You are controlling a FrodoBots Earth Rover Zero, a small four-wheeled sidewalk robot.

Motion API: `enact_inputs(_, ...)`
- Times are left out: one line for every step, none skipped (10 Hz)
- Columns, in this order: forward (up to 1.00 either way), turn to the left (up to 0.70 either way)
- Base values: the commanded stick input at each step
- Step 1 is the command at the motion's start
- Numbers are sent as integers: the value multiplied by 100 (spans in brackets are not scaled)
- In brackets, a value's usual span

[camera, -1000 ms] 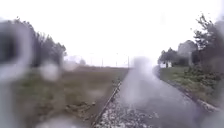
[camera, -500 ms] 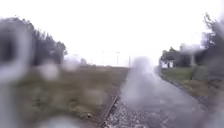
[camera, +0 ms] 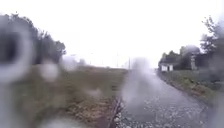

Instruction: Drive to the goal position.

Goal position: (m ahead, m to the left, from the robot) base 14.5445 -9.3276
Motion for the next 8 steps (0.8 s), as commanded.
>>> enact_inputs(85,-34)
enact_inputs(85,-34)
enact_inputs(85,-34)
enact_inputs(85,-34)
enact_inputs(85,-34)
enact_inputs(85,-34)
enact_inputs(85,-34)
enact_inputs(85,-34)
